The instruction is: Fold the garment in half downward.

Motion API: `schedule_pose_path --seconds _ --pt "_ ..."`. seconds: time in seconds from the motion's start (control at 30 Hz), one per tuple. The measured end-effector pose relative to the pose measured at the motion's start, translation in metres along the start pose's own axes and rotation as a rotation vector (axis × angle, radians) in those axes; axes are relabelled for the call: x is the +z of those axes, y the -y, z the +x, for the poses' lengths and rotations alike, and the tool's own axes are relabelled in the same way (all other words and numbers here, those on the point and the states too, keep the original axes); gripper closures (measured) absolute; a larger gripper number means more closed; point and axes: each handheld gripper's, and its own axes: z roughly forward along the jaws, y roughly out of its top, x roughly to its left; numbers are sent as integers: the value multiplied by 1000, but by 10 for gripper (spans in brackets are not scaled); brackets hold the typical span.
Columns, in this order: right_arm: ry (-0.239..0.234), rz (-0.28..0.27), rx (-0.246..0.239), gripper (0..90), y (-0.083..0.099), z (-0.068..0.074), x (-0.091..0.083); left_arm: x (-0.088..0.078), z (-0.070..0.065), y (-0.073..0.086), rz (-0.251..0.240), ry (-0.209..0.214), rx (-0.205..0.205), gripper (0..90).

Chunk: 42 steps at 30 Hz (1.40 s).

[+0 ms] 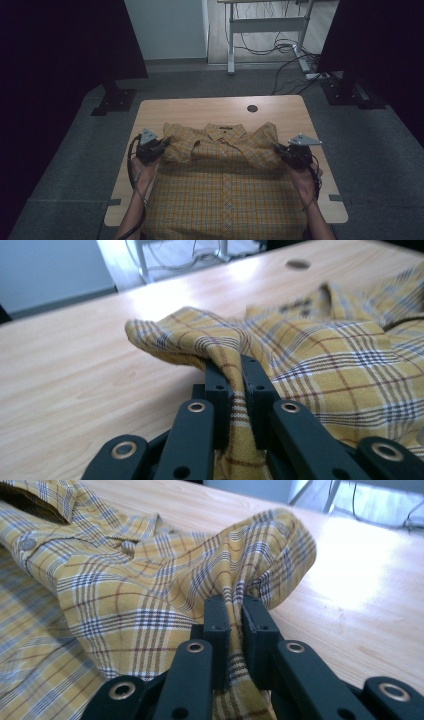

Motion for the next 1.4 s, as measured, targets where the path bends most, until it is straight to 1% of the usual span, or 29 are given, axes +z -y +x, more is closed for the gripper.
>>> schedule_pose_path --seconds 0.03,0.1,0.17,0.23,0.33,0.37,0.43,0.5,0.53,0.57,0.6,0.7,0.73,0.77,0.83,0.87,0.9,0.93,0.97,1.03,1.1,1.2,1.23,1.27,1.3,1.33,1.37,1.4 --pt "0 -7 -11 824 0 3 -6 -7 -3 0 -11 7 6 844" --pt "-5 -18 -17 824 4 7 -16 -19 -9 5 -22 15 17 842" --pt "-16 -20 -11 823 11 11 -24 -28 -15 15 -21 28 14 840" --pt "-27 -9 -5 821 21 14 -27 -34 -20 30 -6 38 13 834" --pt "-51 23 19 820 43 17 -27 -34 -24 56 42 62 -19 832" --pt "-61 36 35 819 51 18 -25 -33 -25 64 63 71 -31 831" --pt "-72 69 50 819 66 18 -20 -29 -28 80 105 83 -45 828" --pt "-82 110 53 816 77 20 -15 -24 -31 92 154 88 -34 820" --pt "-92 135 54 814 82 20 -12 -23 -31 95 170 94 -35 809" --pt "-98 145 57 812 85 20 -11 -20 -30 99 191 106 -48 801" --pt "-107 153 68 811 88 19 -10 -18 -29 102 194 116 -63 791" --pt "-111 163 73 799 90 19 -8 -18 -25 102 196 137 -103 768" --pt "-111 165 76 780 90 19 -8 -18 -24 102 200 144 -109 735" --pt "-108 165 79 753 90 19 -8 -19 -23 100 203 151 -124 695" --pt "-94 155 82 693 87 18 -10 -23 -20 94 191 148 -148 591" --pt "-94 155 82 693 87 18 -10 -23 -20 94 191 148 -148 575" --pt "-90 141 91 667 85 17 -12 -23 -20 94 191 148 -148 575" --pt "-90 141 91 667 85 17 -12 -28 -14 84 168 139 -166 575" --pt "-90 105 111 617 78 14 -15 -29 -10 77 157 133 -177 546" --pt "-79 80 117 591 70 11 -15 -28 -5 69 158 122 -187 534" --pt "-72 67 120 572 63 9 -12 -23 2 63 167 110 -207 525" --pt "-52 69 129 545 56 3 -3 -8 13 58 196 104 -248 518" --pt "-48 71 135 540 54 1 1 -3 17 57 210 95 -251 517" --pt "-43 71 138 534 52 -1 4 -3 17 57 210 95 -251 512" --pt "-43 71 138 534 52 -1 4 1 21 55 223 83 -257 512" --pt "-27 73 147 521 48 -5 11 7 26 55 235 74 -280 502" --pt "-22 75 153 512 47 -7 14 16 35 56 246 74 -327 501" --pt "-22 75 153 512 47 -7 14 16 35 56 246 74 -327 500"
